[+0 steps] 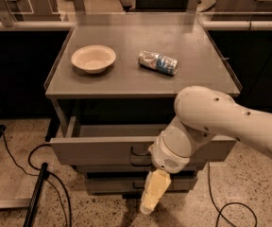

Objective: Open top drawer

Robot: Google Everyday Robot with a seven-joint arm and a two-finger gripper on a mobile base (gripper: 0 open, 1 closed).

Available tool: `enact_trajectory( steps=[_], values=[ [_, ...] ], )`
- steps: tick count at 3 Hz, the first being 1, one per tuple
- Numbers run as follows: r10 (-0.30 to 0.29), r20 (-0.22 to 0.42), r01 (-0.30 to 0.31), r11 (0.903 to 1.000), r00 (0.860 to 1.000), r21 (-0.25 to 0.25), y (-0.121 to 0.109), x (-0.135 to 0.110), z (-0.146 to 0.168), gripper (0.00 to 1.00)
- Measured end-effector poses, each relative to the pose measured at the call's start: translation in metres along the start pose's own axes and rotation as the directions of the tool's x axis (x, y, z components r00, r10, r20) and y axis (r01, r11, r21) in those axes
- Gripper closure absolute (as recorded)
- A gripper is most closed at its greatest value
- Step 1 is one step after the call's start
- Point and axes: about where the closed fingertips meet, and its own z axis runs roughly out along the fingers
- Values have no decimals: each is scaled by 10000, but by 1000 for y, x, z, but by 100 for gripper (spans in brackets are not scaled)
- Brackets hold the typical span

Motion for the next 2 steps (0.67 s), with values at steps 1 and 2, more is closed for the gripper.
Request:
enact_trajectory(
  steps=[1,2],
  values=[
    [50,11,-50,10000,10000,37,2,1,-2,0],
    [46,56,-45,9999,10000,-109,-2,2,5,0]
  ],
)
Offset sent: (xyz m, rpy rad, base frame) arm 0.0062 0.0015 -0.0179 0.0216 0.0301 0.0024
